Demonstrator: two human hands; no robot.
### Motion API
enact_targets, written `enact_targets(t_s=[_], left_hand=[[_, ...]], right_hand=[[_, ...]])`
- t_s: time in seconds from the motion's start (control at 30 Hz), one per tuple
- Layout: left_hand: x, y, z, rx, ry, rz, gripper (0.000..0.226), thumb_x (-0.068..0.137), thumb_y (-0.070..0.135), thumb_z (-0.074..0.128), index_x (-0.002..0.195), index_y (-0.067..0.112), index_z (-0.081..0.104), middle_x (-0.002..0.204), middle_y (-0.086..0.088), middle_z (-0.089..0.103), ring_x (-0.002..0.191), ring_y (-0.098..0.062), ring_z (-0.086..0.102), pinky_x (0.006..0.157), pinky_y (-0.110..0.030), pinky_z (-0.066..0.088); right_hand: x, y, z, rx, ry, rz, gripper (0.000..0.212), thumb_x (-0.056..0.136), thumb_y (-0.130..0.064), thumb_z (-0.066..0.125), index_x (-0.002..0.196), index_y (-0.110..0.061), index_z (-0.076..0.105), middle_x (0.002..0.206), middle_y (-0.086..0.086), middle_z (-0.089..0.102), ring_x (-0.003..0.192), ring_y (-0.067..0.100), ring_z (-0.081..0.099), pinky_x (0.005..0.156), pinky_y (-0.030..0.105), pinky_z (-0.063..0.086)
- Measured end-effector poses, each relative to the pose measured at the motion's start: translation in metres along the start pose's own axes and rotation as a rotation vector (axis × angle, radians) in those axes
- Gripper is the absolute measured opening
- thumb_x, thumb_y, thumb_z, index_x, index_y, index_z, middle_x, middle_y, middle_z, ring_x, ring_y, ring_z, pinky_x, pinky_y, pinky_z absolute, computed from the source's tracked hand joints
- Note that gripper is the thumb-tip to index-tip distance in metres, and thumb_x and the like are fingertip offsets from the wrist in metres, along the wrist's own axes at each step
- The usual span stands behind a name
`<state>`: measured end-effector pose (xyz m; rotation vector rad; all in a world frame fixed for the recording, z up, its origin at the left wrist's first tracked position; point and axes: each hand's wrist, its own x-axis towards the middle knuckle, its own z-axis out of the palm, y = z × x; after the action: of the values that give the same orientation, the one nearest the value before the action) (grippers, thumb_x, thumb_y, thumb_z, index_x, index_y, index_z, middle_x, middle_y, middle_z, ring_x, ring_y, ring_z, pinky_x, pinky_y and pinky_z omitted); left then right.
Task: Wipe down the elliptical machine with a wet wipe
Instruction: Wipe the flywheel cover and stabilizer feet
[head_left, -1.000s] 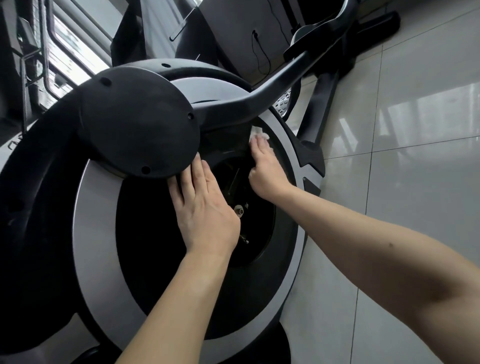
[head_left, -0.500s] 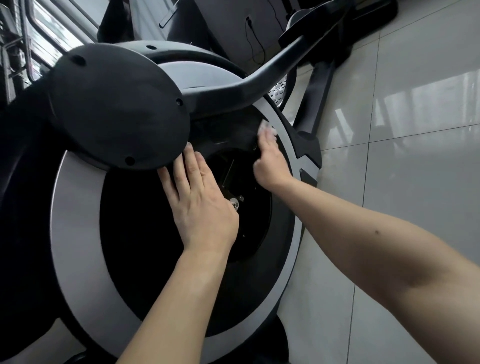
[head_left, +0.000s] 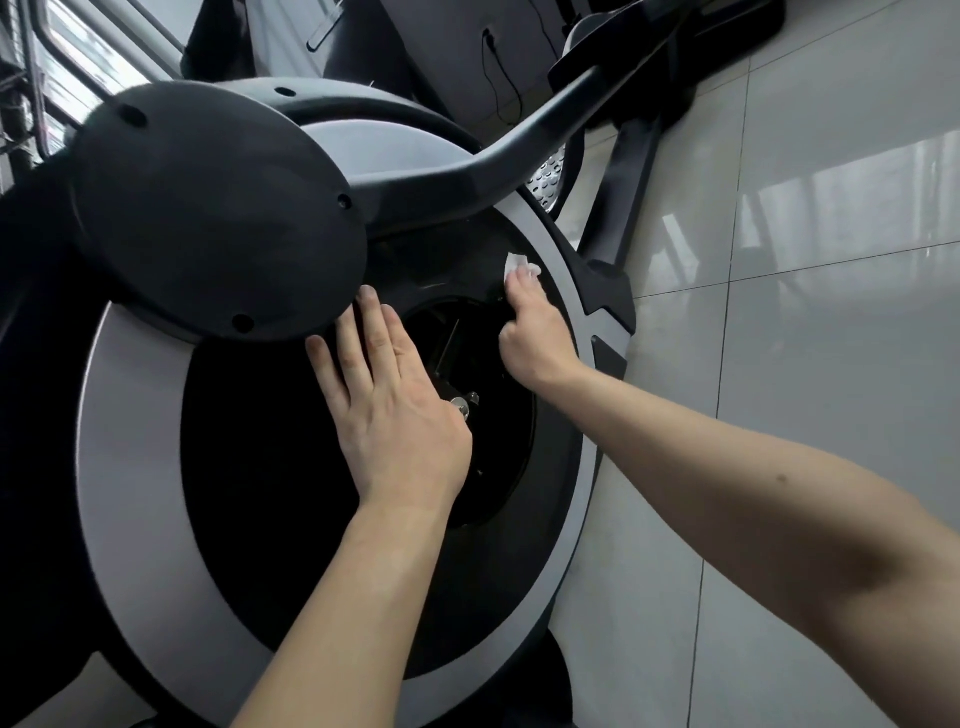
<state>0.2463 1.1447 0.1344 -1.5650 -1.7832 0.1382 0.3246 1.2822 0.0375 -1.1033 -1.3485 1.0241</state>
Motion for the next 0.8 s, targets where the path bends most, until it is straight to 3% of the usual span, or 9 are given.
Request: enact_targets(t_s=[0.17,0.27,0.4,0.5,0.63,0.73,0.8], left_hand=[[0.002,0.0,0.002,0.036,-0.007,-0.002,0.093,0.083,0.034,0.043,0.159,-0.002,0.004,0.169,-0.016,-0.008,0.156,-0.032,-0.012,0.124,-0.053,-0.011],[0.001,-0.001,0.004,0.067,-0.015,0.0,0.093,0.085,0.035,0.043,0.16,-0.001,0.001,0.168,-0.016,-0.012,0.155,-0.032,-0.014,0.124,-0.053,-0.012],[-0.001,-0.003,0.002,0.04,0.006,0.002,0.09,0.079,0.028,0.028,0.16,0.0,0.0,0.169,-0.015,-0.013,0.155,-0.031,-0.015,0.124,-0.053,-0.012],[-0.002,-0.003,-0.001,-0.009,0.017,0.009,0.091,0.077,0.031,0.029,0.16,-0.001,0.005,0.169,-0.015,-0.009,0.156,-0.031,-0.012,0.124,-0.052,-0.013],[-0.001,-0.003,-0.002,-0.026,0.001,0.006,0.086,0.084,0.032,0.039,0.16,0.001,0.011,0.169,-0.014,-0.007,0.156,-0.03,-0.013,0.124,-0.054,-0.01],[-0.004,-0.001,0.0,-0.017,-0.027,0.023,0.085,0.091,0.034,0.048,0.161,0.004,0.011,0.169,-0.014,-0.012,0.154,-0.029,-0.02,0.124,-0.054,-0.012],[-0.009,0.001,0.002,-0.038,-0.029,0.027,0.083,0.091,0.032,0.051,0.161,0.005,0.014,0.169,-0.014,-0.011,0.154,-0.028,-0.021,0.124,-0.055,-0.011]], right_hand=[[-0.006,-0.053,0.008,0.163,-0.091,-0.311,0.072,0.092,0.001,0.038,0.161,-0.011,0.023,0.17,0.004,0.012,0.157,0.016,0.0,0.122,0.017,-0.001],[0.01,-0.071,0.015,0.088,-0.035,-0.405,0.055,0.103,-0.017,0.037,0.157,-0.008,0.033,0.167,0.011,0.024,0.157,0.026,0.008,0.127,0.033,0.003],[0.033,-0.052,0.024,0.051,0.079,-0.224,0.062,0.105,-0.043,0.028,0.161,-0.015,0.027,0.169,0.008,0.016,0.158,0.024,0.003,0.128,0.04,0.002],[0.039,-0.019,0.018,0.083,0.088,0.016,0.066,0.108,-0.047,0.023,0.164,-0.015,0.009,0.172,0.005,0.001,0.158,0.017,-0.005,0.128,0.037,-0.003],[0.012,0.041,0.016,0.09,0.011,0.32,0.072,0.108,-0.05,0.023,0.163,-0.009,0.002,0.171,0.008,-0.003,0.157,0.018,-0.009,0.126,0.037,-0.004],[-0.004,0.05,0.021,0.112,-0.023,0.554,0.079,0.105,-0.057,0.028,0.161,-0.006,0.008,0.169,0.013,0.007,0.157,0.028,0.006,0.124,0.046,0.011],[0.001,0.029,0.017,0.177,-0.001,0.45,0.077,0.105,-0.056,0.031,0.16,-0.006,0.013,0.167,0.017,0.013,0.155,0.031,0.015,0.124,0.046,0.015]])
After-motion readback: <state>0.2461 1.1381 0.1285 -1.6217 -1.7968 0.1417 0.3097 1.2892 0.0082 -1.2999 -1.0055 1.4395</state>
